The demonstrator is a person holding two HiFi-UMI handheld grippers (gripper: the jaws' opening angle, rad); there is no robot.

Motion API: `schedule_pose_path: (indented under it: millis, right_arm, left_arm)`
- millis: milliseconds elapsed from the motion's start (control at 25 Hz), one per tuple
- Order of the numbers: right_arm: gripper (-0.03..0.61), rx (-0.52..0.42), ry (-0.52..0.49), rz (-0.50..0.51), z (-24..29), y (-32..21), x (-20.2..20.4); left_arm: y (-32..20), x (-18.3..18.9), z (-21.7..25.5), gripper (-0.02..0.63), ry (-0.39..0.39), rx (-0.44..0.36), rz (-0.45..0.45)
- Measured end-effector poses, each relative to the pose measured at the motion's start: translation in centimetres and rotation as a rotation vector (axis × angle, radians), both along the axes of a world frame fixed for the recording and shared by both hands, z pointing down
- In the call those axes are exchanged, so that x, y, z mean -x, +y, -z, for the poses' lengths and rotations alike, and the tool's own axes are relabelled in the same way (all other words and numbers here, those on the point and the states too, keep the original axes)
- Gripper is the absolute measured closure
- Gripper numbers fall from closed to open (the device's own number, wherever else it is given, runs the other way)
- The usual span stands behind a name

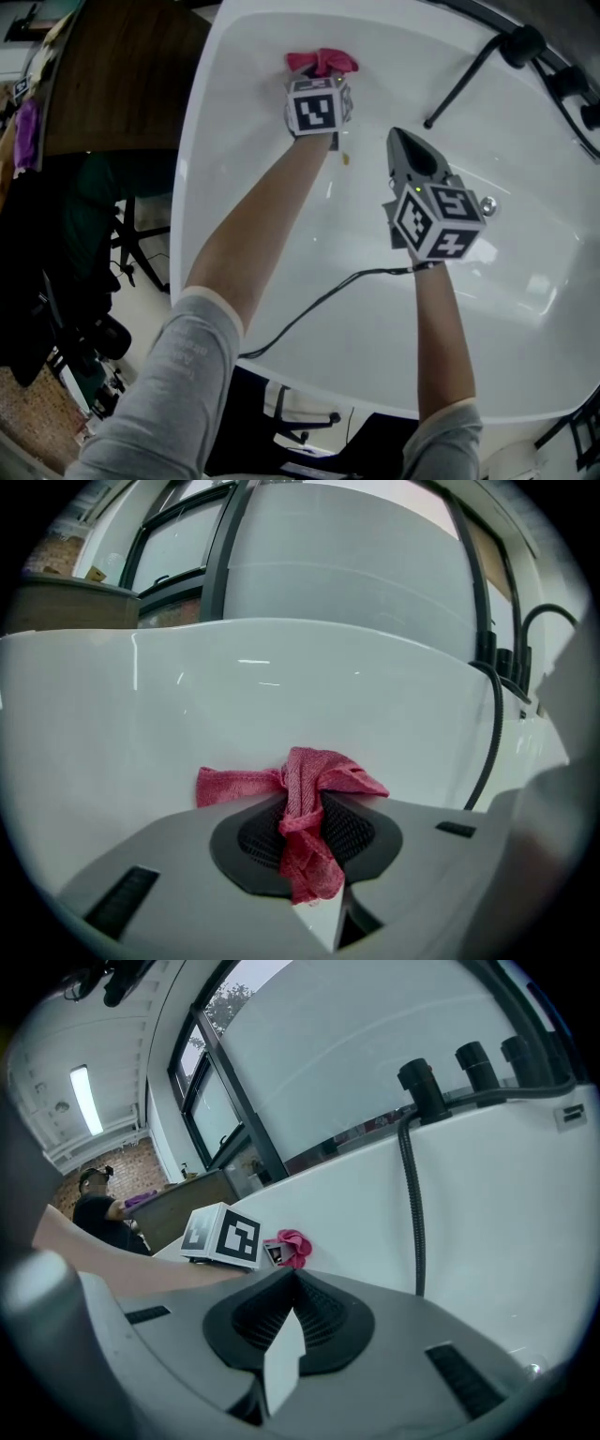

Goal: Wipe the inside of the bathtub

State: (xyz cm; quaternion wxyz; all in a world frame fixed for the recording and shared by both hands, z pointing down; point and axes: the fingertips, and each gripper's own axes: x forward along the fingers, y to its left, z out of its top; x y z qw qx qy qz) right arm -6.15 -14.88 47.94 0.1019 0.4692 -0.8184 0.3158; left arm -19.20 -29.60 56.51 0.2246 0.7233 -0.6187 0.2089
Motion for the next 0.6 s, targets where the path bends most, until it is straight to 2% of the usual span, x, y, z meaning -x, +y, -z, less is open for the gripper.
schedule_pose_path:
  millis: [200, 400, 600]
  right_arm:
    - [0.569, 0.0, 0.042, 0.009, -0.5, -1.0, 1.0]
    - [0.569, 0.005, 0.085, 0.02, -1.3, -2.2, 1.8]
    - [0.569, 0.023, 0.084, 0.01, -2.5, -2.6, 1.9]
  left_arm:
    - [-0.2, 0.1, 0.1, 0.535, -0.034, -0.045, -0.062]
    - [-0.2, 4.9, -1.2, 0.534, -0.043, 0.032, 0.053]
    - [-0.4, 5.9, -1.0, 0.534, -0.025, 0.014, 0.072]
